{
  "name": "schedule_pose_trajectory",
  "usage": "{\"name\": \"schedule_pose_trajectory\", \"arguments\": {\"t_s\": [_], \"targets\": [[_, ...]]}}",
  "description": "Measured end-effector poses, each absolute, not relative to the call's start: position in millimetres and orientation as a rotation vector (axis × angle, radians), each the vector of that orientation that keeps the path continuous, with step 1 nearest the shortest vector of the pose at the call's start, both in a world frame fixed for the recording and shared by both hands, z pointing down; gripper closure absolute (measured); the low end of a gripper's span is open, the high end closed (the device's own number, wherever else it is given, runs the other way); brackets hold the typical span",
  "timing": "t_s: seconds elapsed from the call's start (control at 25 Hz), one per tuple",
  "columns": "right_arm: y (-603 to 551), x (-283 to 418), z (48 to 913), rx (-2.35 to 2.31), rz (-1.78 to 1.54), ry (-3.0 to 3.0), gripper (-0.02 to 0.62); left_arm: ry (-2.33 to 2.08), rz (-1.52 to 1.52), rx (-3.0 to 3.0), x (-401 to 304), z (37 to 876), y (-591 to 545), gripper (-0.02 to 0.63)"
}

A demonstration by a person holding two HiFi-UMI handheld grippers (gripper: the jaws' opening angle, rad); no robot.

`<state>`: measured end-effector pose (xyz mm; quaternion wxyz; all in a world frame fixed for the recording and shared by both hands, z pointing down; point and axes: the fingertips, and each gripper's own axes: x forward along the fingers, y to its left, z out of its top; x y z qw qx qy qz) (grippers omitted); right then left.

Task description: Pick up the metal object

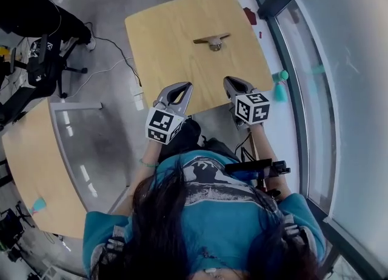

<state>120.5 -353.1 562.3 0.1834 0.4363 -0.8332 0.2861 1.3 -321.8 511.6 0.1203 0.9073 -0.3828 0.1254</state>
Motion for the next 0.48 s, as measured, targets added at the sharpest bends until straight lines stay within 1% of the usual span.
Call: {"name": "schedule_pose_trajectory", "arguments": {"t_s": [0.16, 0.4, 0.44, 0.48], "targets": [[-409, 110, 578, 1.135, 0.66, -2.294, 0.571, -1.105, 0.376, 2.633, -18, 520, -352, 0.603], [-477, 97, 625, 0.908, 0.302, -2.136, 0.568, -1.117, 0.381, 2.578, -40, 536, -388, 0.603], [-485, 97, 634, 0.866, 0.25, -2.1, 0.565, -1.115, 0.381, 2.571, -43, 537, -393, 0.603], [-492, 97, 643, 0.823, 0.207, -2.064, 0.538, -1.112, 0.381, 2.566, -44, 539, -397, 0.603]]}}
